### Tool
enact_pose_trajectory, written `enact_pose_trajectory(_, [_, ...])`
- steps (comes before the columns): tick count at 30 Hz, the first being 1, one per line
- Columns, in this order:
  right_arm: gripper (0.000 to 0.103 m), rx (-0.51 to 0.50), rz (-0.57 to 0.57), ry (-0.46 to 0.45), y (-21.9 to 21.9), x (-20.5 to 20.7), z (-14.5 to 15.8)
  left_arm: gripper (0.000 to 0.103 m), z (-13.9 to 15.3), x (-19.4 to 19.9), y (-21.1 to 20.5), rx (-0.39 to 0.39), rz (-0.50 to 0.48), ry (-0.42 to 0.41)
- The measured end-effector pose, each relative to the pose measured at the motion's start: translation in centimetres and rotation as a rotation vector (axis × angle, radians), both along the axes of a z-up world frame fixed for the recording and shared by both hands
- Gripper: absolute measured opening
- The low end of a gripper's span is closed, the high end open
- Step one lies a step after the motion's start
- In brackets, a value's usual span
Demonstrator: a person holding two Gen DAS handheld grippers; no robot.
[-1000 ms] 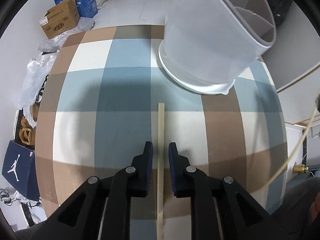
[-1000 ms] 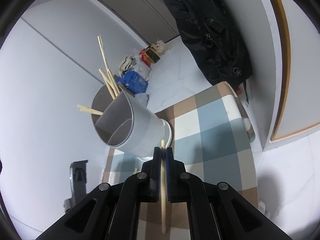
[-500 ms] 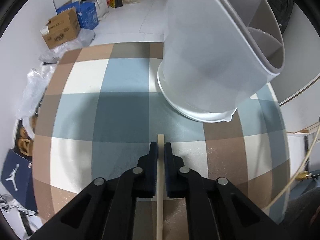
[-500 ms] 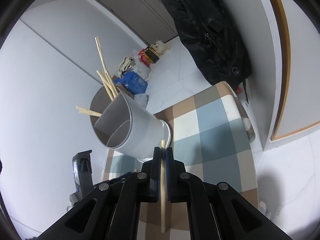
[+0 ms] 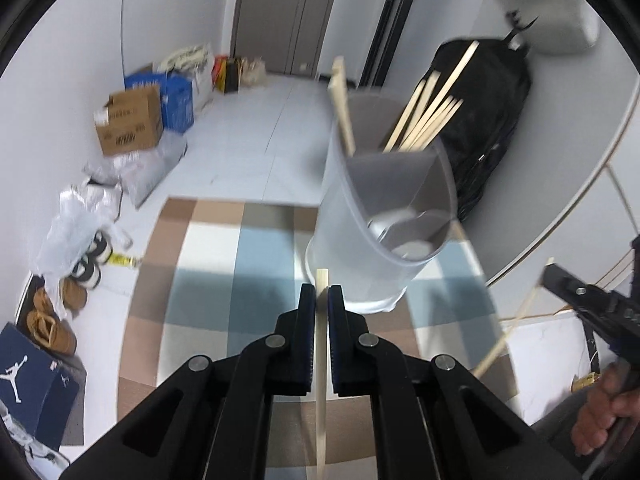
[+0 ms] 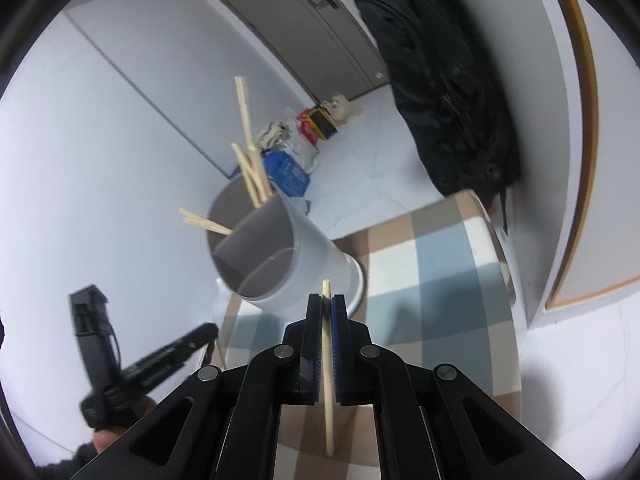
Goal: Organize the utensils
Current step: 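Carry both held chopsticks up over the white utensil holder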
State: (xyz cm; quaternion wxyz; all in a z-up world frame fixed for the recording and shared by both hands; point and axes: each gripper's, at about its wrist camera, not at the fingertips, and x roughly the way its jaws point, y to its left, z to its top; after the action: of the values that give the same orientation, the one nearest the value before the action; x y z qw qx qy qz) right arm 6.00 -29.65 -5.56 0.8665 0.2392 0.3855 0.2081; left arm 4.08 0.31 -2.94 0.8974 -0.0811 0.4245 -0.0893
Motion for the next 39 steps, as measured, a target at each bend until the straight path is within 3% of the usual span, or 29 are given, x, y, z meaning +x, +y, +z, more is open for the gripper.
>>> enact_pose_trajectory(9, [0.003,-0.034,0.039,-0.136,1.7,-1.4,3.5,0.002,2.5,-0.4,0.5,0.022,-0.054,-0.119])
enact_pose_trajectory(22, [0.003,-0.067,0.075,-0.216,3.4,-1.9,6.8,0.002,6.2,-1.0,-0.1,0.012,-0.092,-0.205])
enact_pose_trajectory(39, [0.002,-0.065,0.090,-0.355,3.9,1.1,14.8,0.002,13.3,0.4,-1.1,-0.017,-0.128,-0.318])
